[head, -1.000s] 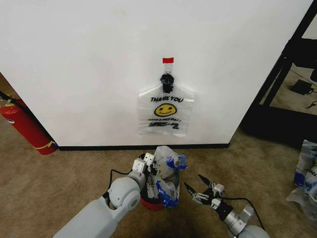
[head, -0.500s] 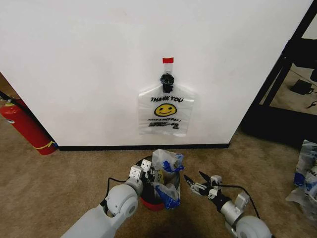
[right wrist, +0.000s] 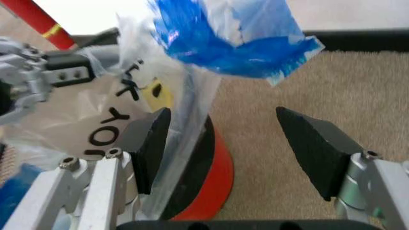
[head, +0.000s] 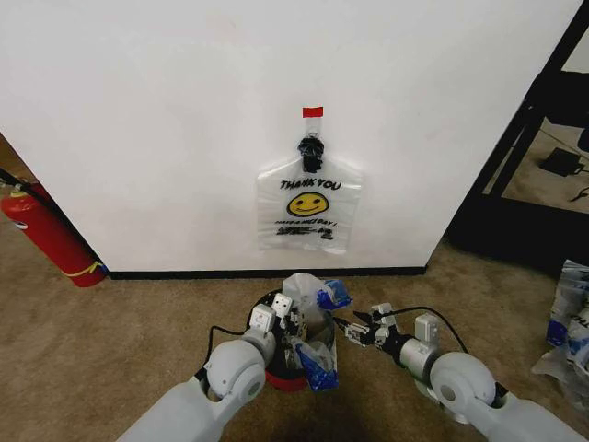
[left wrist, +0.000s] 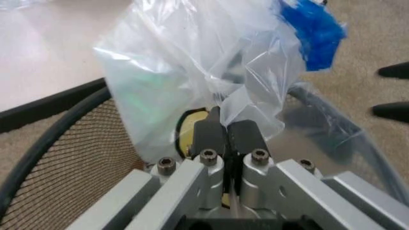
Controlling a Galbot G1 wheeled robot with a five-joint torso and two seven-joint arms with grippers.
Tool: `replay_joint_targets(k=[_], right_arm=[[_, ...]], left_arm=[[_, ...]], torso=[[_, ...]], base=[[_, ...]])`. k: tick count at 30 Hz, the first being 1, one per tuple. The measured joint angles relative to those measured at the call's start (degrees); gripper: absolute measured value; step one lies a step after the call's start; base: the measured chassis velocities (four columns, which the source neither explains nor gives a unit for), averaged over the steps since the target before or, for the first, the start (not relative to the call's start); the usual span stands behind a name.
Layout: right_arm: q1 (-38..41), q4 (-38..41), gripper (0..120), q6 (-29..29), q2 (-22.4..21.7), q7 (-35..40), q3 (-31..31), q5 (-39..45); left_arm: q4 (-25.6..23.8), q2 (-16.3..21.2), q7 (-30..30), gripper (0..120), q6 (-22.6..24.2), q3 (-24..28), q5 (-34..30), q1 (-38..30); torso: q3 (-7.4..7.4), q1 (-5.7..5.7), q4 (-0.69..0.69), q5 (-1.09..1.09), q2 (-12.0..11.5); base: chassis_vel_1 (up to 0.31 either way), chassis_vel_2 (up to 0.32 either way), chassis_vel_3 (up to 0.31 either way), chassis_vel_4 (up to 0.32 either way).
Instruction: Pick up the garbage bag from the wall and place it over the trash bin.
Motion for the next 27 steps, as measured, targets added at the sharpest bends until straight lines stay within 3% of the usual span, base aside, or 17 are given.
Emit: replay_joint_targets(k=[10,16,27], right_arm=[[8.03,-6.62,66,1.67,4.52,0.67,-6.99,1.42],[10.07,-7.22,66,1.92,5.06,0.73,-9.47,2.10],[12.14,-6.72,54,-4.51,3.85,4.79,-10.94,3.81]], left_arm=[[0.38,0.13,0.12,0,-0.05,0.04,0.00,0.19],[1.16,0.15,0.12,0,-0.50,-0.49,0.18,0.88],[1.25,0.14,0.17,0,-0.92,-1.01,0.43,1.59]], torso=[[0.00,0.00,0.03,-0.02,0.00],[0.00,0.00,0.03,-0.02,0.00],[0.00,0.00,0.02,-0.02,0.00]], base=[[0.000,0.000,0.000,0.000],[0.000,0.000,0.000,0.000],[0.000,0.000,0.000,0.000]])
